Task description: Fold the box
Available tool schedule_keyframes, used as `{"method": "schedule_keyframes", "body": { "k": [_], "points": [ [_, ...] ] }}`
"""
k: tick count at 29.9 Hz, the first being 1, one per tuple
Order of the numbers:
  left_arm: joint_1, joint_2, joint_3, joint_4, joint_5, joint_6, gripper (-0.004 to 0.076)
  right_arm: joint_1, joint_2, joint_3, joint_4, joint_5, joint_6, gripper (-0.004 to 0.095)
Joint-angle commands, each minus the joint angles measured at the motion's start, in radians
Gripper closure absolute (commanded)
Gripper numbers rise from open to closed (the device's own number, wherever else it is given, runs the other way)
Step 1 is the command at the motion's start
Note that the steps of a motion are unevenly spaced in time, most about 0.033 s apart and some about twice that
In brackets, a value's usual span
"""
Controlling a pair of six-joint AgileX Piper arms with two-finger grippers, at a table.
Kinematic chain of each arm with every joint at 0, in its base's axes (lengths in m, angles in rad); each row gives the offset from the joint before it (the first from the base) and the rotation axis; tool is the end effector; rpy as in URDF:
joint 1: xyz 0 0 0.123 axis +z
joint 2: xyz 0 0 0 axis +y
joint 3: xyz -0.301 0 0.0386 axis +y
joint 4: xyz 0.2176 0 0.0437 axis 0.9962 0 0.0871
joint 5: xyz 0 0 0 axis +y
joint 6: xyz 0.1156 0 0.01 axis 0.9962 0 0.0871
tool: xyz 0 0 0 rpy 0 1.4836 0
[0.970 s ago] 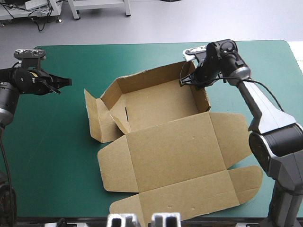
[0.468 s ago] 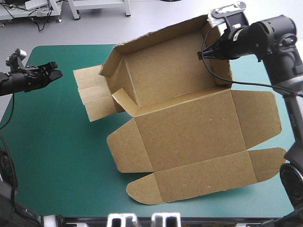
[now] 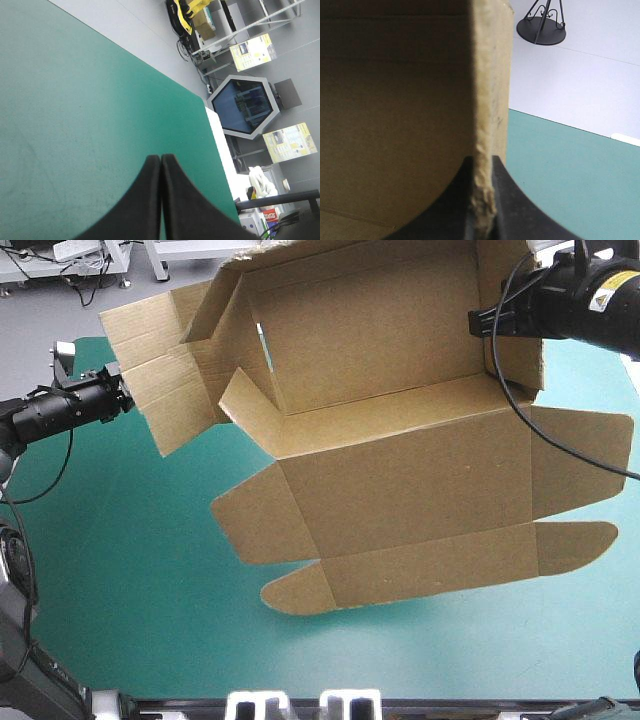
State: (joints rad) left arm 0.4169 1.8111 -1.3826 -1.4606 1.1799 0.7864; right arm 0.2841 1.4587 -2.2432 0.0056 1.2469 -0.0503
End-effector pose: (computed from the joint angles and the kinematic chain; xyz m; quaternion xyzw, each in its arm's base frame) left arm 0.3749 0.0494 0.3296 -0.0979 0.7759 -0.5031 0.3678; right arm 0.2261 0.0667 0.5685 -0.1383 0.8149 0.0683 0.5587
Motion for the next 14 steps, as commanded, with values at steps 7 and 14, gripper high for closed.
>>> {"method": "schedule_keyframes", "body": {
  "k": [7,14],
  "points": [
    [-0.099,-0.116,-0.037,-0.166,0.123,0.036,0.0734,-0.006,0.008,-0.026,0.04,0.007,0.001,0.0931],
    [-0.128,-0.182,-0.037,-0.159,0.123,0.051,0.0734,-0.006,0.058,-0.026,0.06,-0.008,0.004,0.0932]
  ]
}}
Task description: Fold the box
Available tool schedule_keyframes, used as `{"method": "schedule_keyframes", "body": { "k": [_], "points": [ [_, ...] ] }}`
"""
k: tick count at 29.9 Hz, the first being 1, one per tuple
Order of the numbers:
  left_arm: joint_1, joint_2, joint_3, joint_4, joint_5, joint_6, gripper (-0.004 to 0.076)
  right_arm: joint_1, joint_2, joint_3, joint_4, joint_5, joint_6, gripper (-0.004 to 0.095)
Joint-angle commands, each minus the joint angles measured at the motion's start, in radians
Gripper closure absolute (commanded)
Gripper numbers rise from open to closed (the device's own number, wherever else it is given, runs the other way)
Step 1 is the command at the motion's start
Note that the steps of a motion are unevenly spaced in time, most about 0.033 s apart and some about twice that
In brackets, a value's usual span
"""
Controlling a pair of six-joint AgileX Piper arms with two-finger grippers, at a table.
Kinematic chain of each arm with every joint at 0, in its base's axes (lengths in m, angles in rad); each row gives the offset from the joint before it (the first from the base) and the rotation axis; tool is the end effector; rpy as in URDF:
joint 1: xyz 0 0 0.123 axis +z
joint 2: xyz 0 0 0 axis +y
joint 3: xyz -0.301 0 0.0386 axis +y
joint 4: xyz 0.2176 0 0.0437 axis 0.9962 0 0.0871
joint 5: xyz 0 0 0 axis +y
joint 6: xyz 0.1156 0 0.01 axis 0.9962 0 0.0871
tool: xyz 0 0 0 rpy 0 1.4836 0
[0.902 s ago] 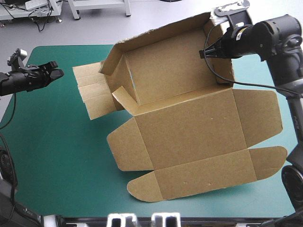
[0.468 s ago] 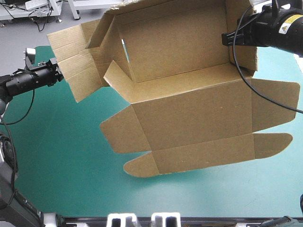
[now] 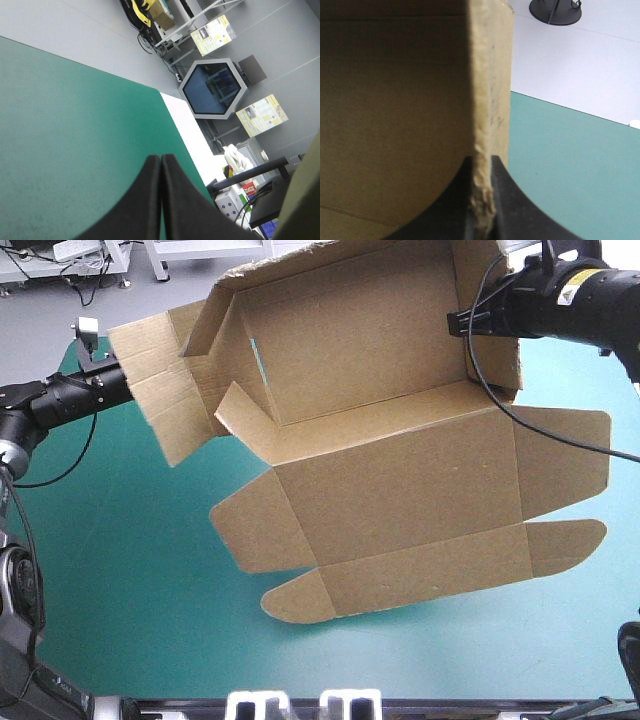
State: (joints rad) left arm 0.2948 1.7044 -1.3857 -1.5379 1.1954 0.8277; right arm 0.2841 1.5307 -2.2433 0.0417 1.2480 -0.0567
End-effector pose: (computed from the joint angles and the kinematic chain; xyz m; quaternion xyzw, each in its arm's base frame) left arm 0.3559 -0.0047 0.3763 -0.0117 0.7462 -0.5343 0.3969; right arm 0.2550 0.0793 0.5503 -0.1484 0.8333 0.0805 0.5264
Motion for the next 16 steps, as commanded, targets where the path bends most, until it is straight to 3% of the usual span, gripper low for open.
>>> {"method": "schedule_keyframes", "body": {
  "k": [1,16],
  "points": [
    [-0.006,-0.086,-0.034,-0.081,0.107,0.008,0.0734,-0.006,-0.008,-0.026,0.023,-0.015,0.01,0.0932],
    [-0.006,-0.218,-0.034,0.042,0.107,-0.067,0.0734,-0.006,0.068,-0.026,0.092,-0.123,0.02,0.0931]
  ]
}}
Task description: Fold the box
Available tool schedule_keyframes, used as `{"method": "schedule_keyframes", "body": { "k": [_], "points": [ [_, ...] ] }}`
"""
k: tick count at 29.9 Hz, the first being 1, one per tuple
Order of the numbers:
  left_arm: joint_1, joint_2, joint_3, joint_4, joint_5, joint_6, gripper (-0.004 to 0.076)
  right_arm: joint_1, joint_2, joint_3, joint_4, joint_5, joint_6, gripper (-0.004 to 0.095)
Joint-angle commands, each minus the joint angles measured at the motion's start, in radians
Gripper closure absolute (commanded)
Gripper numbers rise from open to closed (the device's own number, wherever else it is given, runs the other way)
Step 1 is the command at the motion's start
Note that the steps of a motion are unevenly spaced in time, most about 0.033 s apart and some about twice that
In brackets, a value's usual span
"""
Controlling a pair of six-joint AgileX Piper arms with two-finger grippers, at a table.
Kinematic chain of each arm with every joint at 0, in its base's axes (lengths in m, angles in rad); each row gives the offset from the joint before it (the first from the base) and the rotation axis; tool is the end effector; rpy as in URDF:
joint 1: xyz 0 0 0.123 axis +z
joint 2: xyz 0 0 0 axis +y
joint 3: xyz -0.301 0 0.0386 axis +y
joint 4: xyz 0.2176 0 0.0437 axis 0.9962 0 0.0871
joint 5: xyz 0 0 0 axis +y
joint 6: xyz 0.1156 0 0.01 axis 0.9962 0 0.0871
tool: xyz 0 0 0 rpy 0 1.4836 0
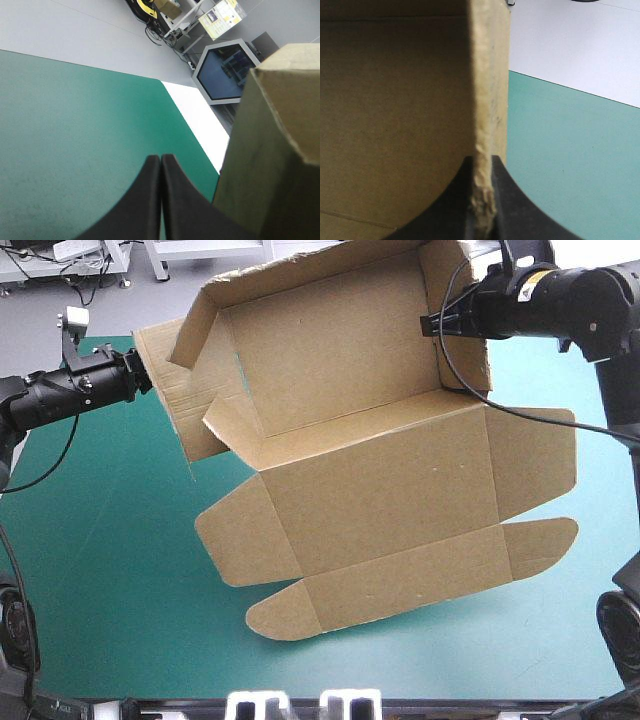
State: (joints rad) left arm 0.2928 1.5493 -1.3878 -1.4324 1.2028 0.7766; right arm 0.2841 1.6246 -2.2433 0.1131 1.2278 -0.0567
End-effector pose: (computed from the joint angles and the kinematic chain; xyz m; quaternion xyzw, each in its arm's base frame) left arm 0.3128 -0.0177 0.4149 0.0389 0.7590 -0.4949 0.4214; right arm 0.2910 0.0978 0.5259 -0.1566 0.8500 0.1120 0.4904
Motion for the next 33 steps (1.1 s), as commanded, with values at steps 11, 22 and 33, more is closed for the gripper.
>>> {"method": "schedule_keyframes", "body": {
  "k": [11,22,33],
  "points": [
    [-0.004,-0.132,-0.032,-0.029,0.093,-0.068,0.0734,-0.006,0.029,-0.026,0.037,-0.165,0.057,0.0931],
    [-0.072,-0.132,-0.032,-0.02,0.086,-0.082,0.0734,-0.006,0.06,-0.026,0.103,-0.228,0.057,0.0931],
    [-0.094,-0.132,-0.032,-0.014,0.077,-0.052,0.0731,-0.006,0.085,-0.026,0.105,-0.228,0.057,0.0931]
  ]
}}
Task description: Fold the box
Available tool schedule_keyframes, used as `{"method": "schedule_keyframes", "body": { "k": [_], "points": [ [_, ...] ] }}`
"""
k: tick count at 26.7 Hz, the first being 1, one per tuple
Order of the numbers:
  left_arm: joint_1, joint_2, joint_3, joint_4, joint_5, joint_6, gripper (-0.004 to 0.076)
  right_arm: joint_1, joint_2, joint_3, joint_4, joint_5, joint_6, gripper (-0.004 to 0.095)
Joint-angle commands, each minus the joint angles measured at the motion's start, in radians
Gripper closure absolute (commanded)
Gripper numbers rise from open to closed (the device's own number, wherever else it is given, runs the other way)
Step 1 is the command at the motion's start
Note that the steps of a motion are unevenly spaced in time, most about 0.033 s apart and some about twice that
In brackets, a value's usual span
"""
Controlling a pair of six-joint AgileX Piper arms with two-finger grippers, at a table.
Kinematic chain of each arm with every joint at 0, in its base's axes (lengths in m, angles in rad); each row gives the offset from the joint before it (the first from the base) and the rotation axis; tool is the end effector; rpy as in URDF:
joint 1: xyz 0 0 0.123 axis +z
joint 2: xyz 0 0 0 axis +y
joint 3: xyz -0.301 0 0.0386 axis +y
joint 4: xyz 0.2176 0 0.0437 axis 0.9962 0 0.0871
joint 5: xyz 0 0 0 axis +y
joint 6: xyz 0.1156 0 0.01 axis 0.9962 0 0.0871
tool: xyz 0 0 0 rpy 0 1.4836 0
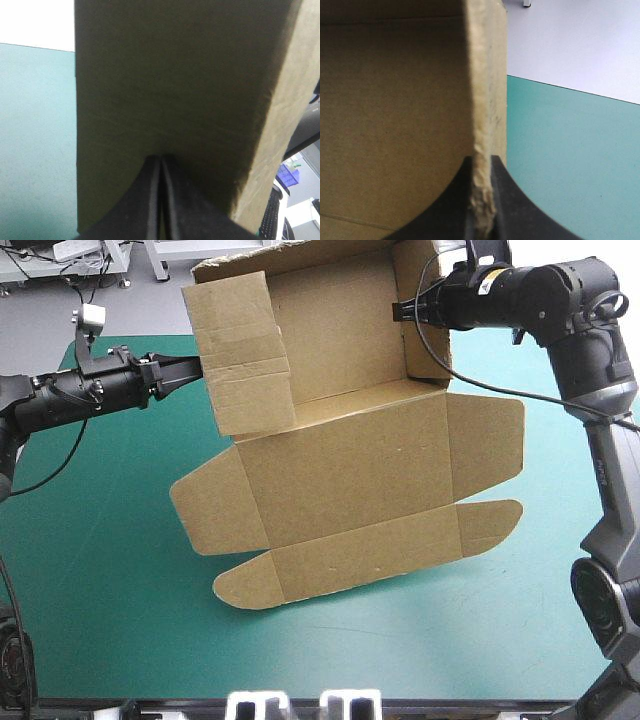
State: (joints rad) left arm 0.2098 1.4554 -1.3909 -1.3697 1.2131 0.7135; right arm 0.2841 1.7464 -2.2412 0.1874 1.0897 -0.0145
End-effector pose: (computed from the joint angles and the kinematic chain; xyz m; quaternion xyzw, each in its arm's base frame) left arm 0.2810 -0.0491 0.4352 0.0874 0.7628 -0.4932 0.4089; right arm 0.3418 0.1198 0.4994 -0.1323 0.8480 0.1604 0.4875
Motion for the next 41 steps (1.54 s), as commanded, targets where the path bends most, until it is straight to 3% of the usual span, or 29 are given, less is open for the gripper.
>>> {"method": "schedule_keyframes", "body": {
  "k": [1,5,11,13,21,27,33,36,37,40,41],
  "points": [
    [-0.011,-0.038,-0.028,-0.077,0.075,0.015,0.0722,-0.006,-0.035,-0.028,0.031,-0.09,0.015,0.0931],
    [-0.011,-0.038,-0.028,-0.077,0.081,0.034,0.0623,-0.006,-0.026,-0.028,0.031,-0.09,0.015,0.0931],
    [-0.017,-0.038,-0.028,-0.077,0.081,0.034,0.0321,-0.006,-0.006,-0.028,0.031,-0.09,0.015,0.0931],
    [-0.021,-0.038,-0.028,-0.077,0.081,0.034,0.0254,-0.006,0.001,-0.028,0.031,-0.09,0.015,0.0931],
    [-0.049,-0.038,-0.028,-0.048,0.025,0.034,0.023,-0.006,0.006,-0.028,0.054,-0.09,0.015,0.0931],
    [-0.049,-0.038,-0.028,-0.04,-0.086,0.02,0.0245,-0.004,0.006,-0.028,0.1,-0.089,0.006,0.093],
    [-0.127,-0.038,-0.028,0.128,-0.23,-0.001,0.0395,-0.002,0.004,-0.028,0.163,-0.065,-0.008,0.093],
    [-0.208,-0.038,-0.028,0.168,-0.378,-0.001,0.0452,0.02,0.002,-0.028,0.157,-0.027,-0.016,0.093],
    [-0.226,-0.038,-0.028,0.181,-0.419,-0.001,0.0497,0.027,0.002,-0.028,0.157,-0.022,-0.016,0.093],
    [-0.275,-0.038,-0.028,0.265,-0.473,-0.071,0.0734,0.065,0.002,-0.028,0.119,0.021,-0.014,0.093],
    [-0.28,-0.038,-0.028,0.279,-0.48,-0.095,0.0734,0.069,0.002,-0.028,0.104,0.035,-0.01,0.093]
  ]
}}
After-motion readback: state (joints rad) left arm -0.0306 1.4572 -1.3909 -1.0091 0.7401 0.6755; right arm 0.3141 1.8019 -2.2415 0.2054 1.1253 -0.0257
